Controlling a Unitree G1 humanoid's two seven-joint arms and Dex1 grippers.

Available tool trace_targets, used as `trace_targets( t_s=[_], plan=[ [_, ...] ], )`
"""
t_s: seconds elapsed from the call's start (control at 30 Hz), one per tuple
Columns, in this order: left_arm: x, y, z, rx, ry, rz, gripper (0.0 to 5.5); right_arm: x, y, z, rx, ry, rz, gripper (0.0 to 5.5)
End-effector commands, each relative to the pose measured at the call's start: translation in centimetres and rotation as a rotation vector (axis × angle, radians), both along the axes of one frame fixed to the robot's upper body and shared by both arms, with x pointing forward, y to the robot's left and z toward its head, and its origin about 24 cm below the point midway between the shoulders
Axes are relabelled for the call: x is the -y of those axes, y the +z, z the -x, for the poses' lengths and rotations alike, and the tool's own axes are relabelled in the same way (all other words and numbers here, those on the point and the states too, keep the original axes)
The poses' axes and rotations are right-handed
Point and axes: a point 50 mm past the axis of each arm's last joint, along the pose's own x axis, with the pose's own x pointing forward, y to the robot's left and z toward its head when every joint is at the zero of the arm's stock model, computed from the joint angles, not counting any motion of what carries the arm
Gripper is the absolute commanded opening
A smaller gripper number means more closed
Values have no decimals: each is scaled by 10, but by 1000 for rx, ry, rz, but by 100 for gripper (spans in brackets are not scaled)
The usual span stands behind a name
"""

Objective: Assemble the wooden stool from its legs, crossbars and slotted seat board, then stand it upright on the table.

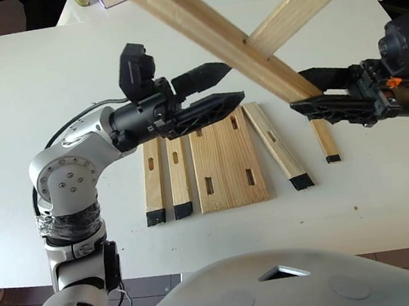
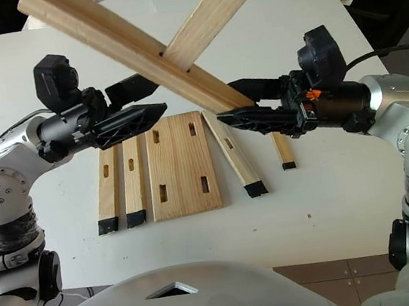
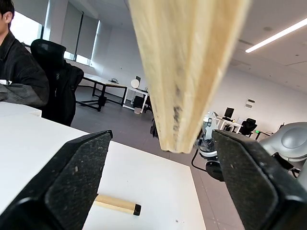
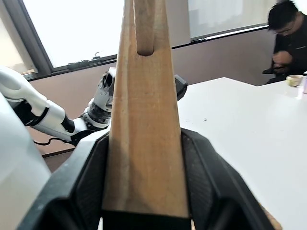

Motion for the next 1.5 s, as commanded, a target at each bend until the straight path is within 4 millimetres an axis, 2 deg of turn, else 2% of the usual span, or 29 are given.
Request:
trace_targets(
  t_s=[0.03, 0.17, 0.57, 0.97, 1.2, 1.23, 1.33, 1.5],
  plan=[
    [0, 12, 0, 12, -19, 36, 385, -1, -7, 5, -13, 40, 60, 205],
    [2, 12, 1, 3, -30, 22, 385, -2, -14, 5, -25, 57, 82, 205],
    [6, 5, 8, -15, -84, -7, 385, -4, -16, 3, -6, 78, 111, 205],
    [4, -9, 13, -10, -125, -50, 220, -4, -19, 2, 4, 79, 144, 205],
    [4, -15, 14, -3, -121, -71, 215, -2, -25, 1, 9, 64, 191, 205],
    [4, -15, 13, 5, -111, -74, 215, -1, -26, 0, 16, 55, 202, 244],
    [2, -13, 9, 49, -72, -77, 210, 2, -32, -3, 29, 20, 250, 294],
    [-20, -3, 4, 189, -6, -185, 210, 22, -51, -9, 23, -105, 336, 312]
  ],
)
